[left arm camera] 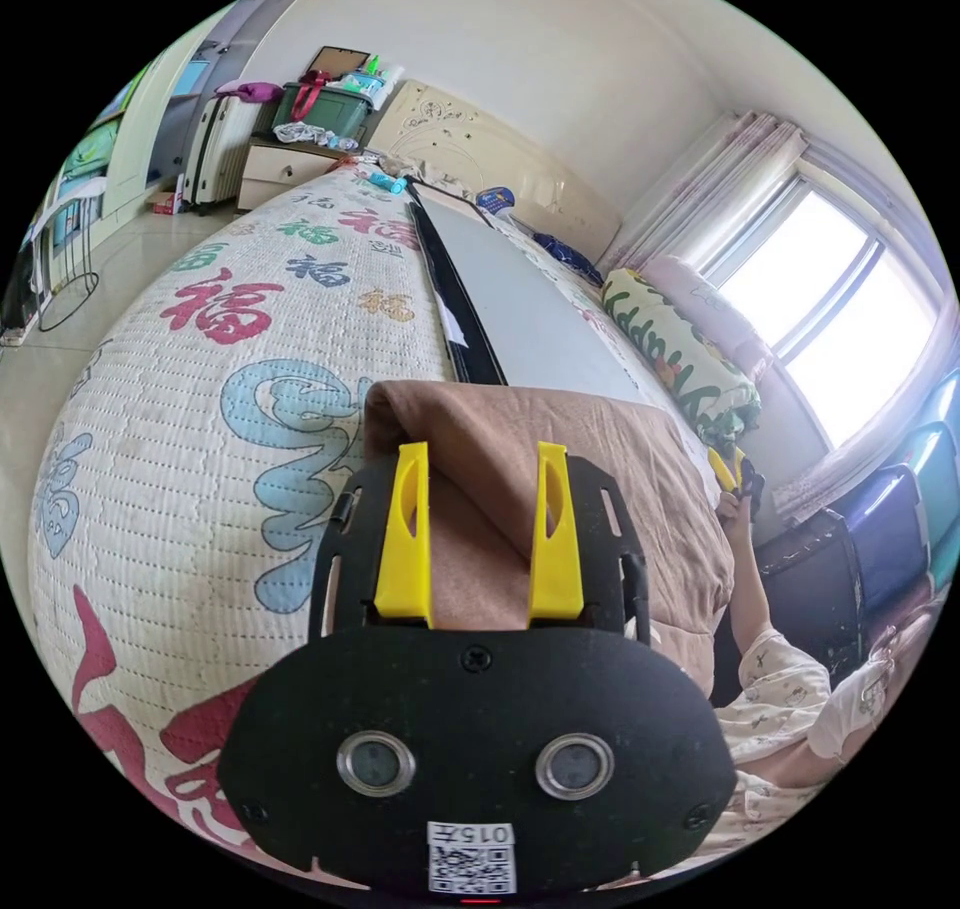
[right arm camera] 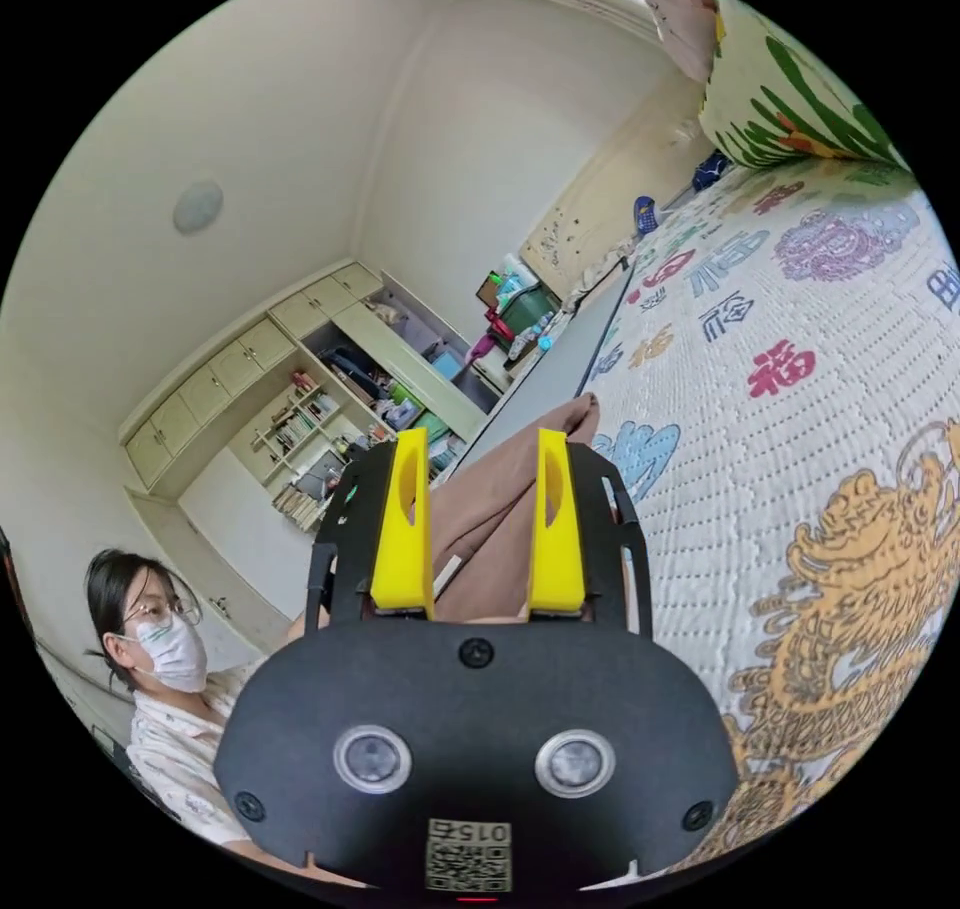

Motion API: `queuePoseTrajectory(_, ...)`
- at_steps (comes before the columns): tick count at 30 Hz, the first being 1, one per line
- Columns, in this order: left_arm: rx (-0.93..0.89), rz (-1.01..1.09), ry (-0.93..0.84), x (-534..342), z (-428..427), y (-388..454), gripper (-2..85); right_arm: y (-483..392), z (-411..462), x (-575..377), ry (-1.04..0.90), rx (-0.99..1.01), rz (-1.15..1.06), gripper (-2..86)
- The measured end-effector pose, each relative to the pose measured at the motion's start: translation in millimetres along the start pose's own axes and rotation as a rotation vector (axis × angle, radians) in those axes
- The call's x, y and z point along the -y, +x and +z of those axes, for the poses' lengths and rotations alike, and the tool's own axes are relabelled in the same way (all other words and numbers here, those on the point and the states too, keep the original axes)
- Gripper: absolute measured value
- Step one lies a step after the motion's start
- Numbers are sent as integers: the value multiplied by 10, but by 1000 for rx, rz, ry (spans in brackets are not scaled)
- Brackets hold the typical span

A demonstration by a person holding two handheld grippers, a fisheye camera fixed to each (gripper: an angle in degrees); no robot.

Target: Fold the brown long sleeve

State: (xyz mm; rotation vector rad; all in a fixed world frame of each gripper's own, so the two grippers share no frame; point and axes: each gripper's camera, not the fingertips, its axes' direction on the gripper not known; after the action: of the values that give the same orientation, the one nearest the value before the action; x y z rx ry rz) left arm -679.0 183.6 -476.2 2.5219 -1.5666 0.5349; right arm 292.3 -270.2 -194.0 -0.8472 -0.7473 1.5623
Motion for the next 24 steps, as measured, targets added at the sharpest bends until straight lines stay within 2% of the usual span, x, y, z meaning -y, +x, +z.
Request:
queuePoseTrajectory(5, 27, -31, -19, 27, 161, -140, 139, -125, 956, 661, -231, -71, -19, 142)
queuePoseTrajectory(9, 56, -75, -19, 22, 261, -217, 136, -15, 1545, 814, -297, 56, -55, 140)
queuePoseTrajectory(13, -51, -252, 128, -161, 243, -330, 131, 205, 1610, 870, -266, 229, -5, 143)
queuePoseTrajectory(16, 45, -326, 182, -232, 222, -299, 128, 150, 1594, 873, -196, 129, -7, 153)
queuePoseTrajectory(20, 74, -363, 216, -240, 182, -258, 130, 124, 1695, 836, -186, 11, 11, 154)
queuePoseTrajectory(24, 155, -298, 142, -23, 220, -149, 134, 189, 1971, 838, -262, -60, 37, 139)
